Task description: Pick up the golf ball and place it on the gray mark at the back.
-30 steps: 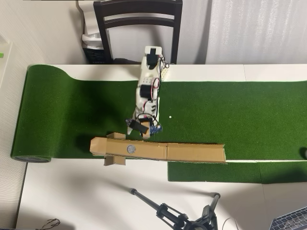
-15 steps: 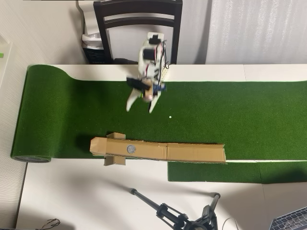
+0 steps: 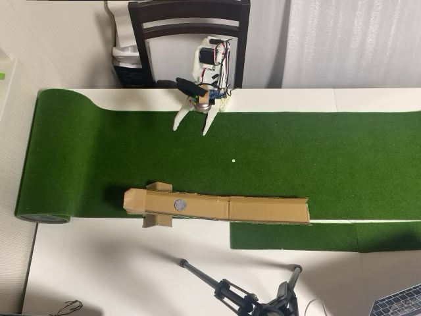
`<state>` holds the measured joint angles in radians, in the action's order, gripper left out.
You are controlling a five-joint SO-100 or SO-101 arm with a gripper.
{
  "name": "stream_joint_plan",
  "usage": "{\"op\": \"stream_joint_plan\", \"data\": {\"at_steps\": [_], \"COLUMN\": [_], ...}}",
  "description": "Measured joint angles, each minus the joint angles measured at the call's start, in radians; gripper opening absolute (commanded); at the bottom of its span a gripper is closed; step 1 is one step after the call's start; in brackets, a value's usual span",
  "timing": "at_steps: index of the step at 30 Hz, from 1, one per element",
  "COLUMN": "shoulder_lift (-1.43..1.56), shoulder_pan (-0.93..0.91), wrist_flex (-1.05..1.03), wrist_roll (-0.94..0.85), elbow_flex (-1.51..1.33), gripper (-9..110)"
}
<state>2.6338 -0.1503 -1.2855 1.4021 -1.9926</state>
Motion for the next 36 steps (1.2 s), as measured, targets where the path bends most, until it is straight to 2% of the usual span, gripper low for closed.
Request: {"op": "stream_joint_plan", "data": {"at_steps": [8,18,27,36], "shoulder_lift": [0.354,0.666,0.698,0.698], "shoulder_pan": [0.011,0.155,0.212,0.272], "wrist_flex": [0.184,0.222,0.221,0.046], "wrist_roll": [0.04,0.101,0.19,0.293], "elbow_flex": [-0.492,-0.893,-1.117,-1.126], "gripper": [39,39,39,39]}}
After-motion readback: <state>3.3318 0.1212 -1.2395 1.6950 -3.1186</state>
